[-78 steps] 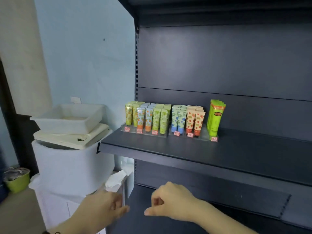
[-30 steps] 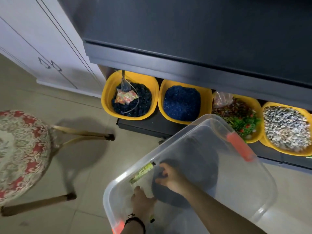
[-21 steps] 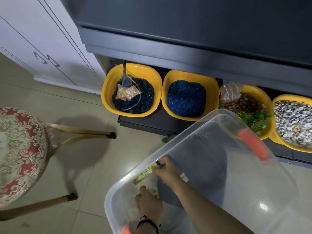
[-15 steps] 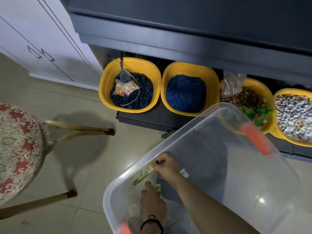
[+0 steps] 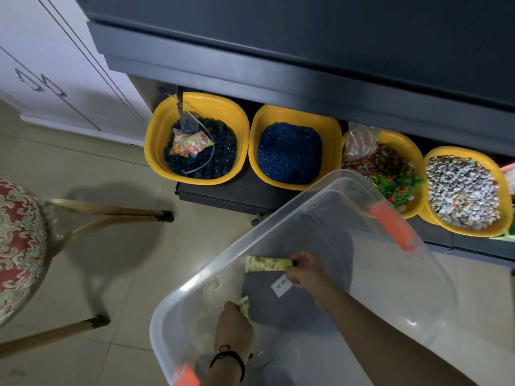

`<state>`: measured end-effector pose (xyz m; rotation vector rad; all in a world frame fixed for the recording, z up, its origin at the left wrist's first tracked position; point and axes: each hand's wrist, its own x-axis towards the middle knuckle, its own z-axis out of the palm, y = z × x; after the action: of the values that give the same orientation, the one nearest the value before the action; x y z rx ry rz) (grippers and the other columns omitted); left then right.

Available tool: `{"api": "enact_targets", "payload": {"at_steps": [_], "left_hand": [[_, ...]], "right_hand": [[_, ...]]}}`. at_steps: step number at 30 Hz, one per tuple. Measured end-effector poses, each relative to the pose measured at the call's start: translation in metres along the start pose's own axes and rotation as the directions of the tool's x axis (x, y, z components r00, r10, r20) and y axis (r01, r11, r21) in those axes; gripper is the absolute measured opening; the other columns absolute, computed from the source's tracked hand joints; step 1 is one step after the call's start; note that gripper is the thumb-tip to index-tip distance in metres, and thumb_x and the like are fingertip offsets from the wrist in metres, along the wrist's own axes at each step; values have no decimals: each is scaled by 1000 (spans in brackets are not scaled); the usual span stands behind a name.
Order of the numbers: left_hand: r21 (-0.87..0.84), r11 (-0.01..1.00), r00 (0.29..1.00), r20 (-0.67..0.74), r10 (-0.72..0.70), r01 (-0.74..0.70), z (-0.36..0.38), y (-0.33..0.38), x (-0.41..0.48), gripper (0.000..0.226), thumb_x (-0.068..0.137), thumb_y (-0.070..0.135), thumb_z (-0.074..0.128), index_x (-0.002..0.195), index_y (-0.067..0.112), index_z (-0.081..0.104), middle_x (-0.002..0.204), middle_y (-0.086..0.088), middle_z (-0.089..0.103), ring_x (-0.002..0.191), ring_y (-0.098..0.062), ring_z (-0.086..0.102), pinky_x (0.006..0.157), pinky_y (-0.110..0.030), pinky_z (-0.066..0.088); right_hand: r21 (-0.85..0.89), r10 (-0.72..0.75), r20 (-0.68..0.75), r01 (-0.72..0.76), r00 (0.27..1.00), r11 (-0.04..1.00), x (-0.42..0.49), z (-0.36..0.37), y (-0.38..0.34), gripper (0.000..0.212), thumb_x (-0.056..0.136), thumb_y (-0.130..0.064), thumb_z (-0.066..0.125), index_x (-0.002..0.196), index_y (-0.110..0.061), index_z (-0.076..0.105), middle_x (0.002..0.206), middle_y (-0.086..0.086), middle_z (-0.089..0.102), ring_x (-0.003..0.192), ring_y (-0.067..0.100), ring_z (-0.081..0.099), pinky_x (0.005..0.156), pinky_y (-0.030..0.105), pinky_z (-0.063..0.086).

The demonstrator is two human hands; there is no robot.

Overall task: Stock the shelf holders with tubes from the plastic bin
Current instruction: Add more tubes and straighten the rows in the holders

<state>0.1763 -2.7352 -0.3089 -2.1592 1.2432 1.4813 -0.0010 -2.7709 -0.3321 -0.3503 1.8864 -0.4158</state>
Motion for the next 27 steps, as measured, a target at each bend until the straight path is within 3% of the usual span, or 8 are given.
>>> {"api": "enact_targets", "payload": {"at_steps": [6,9,10,12,15,20,24,27], "left_hand": [[-275,961,996,-92,16,-41,-14,18,-2,16,95,6,36,82,13,39,83,-7,52,64,-14,45,42,-22,33],[-358,930,993,-111,41,-78,-18,22,3,16,95,3,37,90,17,44,78,-4,53,62,-10,47,48,-21,38],[-380,921,993,-109,43,-81,-19,23,5,19,95,3,37,99,19,46,77,-4,54,62,-11,48,48,-22,40],[-423,902,995,-86,52,-84,-22,24,8,26,95,3,37,101,27,45,75,0,53,63,-12,49,43,-17,39],[-423,903,996,-69,52,-76,-24,26,12,26,94,5,39,91,30,46,74,1,53,66,-12,49,49,-16,38],[-342,930,990,-85,111,-133,-27,24,13,26,93,6,42,81,29,48,84,-4,57,76,-18,54,55,-18,37],[-234,943,972,-52,231,-237,-38,25,7,18,93,7,38,88,19,50,85,-6,61,78,-19,58,57,-22,42],[-134,939,947,-3,320,-318,-44,26,-2,19,93,5,37,88,21,47,84,-6,60,68,-14,55,52,-17,39]], "right_hand": [[-530,-60,43,74,997,845,-18,-6,12,34,76,-21,75,73,-27,41,84,0,59,79,19,57,70,33,50],[-712,-42,52,66,998,699,-24,0,5,20,89,-38,61,92,-20,52,107,6,63,98,25,61,74,33,47],[-758,-37,45,58,998,649,-26,2,3,27,93,-44,53,100,-18,56,112,6,64,103,25,61,75,31,45],[-803,-58,24,54,998,593,-26,7,0,40,93,-53,48,107,-17,59,115,3,64,106,24,61,76,30,45],[-820,-179,-21,86,984,565,-27,15,-13,44,81,-54,64,109,-20,56,113,-2,61,106,22,60,74,32,45],[-742,-277,67,234,958,628,-17,38,-31,27,87,-38,62,103,-18,54,109,1,60,101,24,58,79,34,49],[-768,-240,79,213,967,604,-15,48,-35,4,89,-19,57,92,-17,56,105,9,64,100,29,62,78,32,48],[-767,-193,144,233,971,598,-21,43,-28,17,90,-18,56,77,-22,45,94,6,58,96,28,61,72,30,44]]}}
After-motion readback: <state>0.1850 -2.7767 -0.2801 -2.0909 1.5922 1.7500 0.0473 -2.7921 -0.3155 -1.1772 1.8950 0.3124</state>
